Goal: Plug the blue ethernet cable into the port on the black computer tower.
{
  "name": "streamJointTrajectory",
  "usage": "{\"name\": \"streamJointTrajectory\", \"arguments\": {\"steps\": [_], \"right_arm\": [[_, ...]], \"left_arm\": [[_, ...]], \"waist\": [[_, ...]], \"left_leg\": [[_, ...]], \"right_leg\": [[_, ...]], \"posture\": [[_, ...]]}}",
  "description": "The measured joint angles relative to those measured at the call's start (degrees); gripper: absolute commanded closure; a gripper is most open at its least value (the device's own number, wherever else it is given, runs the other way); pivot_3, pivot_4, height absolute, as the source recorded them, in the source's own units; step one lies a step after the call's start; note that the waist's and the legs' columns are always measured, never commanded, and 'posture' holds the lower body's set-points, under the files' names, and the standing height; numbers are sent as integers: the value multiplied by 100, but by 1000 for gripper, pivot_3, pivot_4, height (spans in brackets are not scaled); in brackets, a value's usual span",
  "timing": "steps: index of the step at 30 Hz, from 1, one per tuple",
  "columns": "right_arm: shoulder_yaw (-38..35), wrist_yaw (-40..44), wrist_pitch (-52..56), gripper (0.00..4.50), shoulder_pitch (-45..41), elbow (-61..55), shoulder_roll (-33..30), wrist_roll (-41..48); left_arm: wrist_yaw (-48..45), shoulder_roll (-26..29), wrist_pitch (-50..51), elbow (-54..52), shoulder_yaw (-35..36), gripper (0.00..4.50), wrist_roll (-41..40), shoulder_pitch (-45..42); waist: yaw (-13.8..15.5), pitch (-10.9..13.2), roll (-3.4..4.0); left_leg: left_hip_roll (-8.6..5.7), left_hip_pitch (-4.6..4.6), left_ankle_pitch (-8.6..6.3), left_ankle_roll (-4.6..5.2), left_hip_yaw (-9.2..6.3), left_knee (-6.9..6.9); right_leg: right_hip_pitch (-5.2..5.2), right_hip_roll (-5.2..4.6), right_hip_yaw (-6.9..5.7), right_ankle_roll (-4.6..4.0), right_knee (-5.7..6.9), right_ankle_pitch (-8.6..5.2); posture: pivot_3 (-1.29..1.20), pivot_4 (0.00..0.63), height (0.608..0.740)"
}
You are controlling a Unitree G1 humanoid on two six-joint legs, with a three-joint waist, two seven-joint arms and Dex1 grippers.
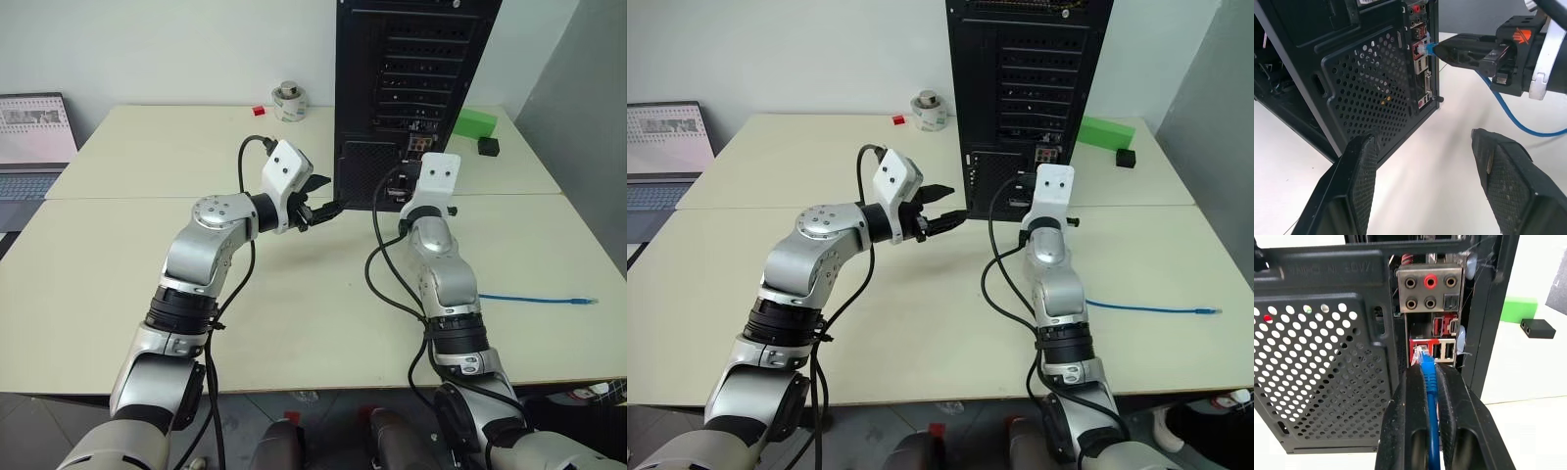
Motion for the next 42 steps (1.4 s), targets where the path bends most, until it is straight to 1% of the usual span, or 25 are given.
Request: {"name": "streamJointTrajectory", "arguments": {"steps": [11,21,42], "right_arm": [[-208,-1,-22,4500,-85,151,1,54],[-165,130,-13,4500,-142,129,98,109],[-203,106,-35,4500,-142,169,27,96]], "left_arm": [[63,-3,0,0,0,1371,0,0],[60,-3,-2,0,0,1371,0,2],[59,-3,-3,-1,0,1371,9,10]], "waist": [[1,0,0],[-1,0,0],[-1,0,0]], "left_leg": [[0,0,0,0,0,0],[0,0,0,0,0,0],[0,0,0,0,1,0]], "right_leg": [[0,0,0,0,1,0],[-1,0,0,0,1,0],[-1,0,0,0,2,0]], "posture": [[0,150,740],[0,150,740],[0,150,740]]}}
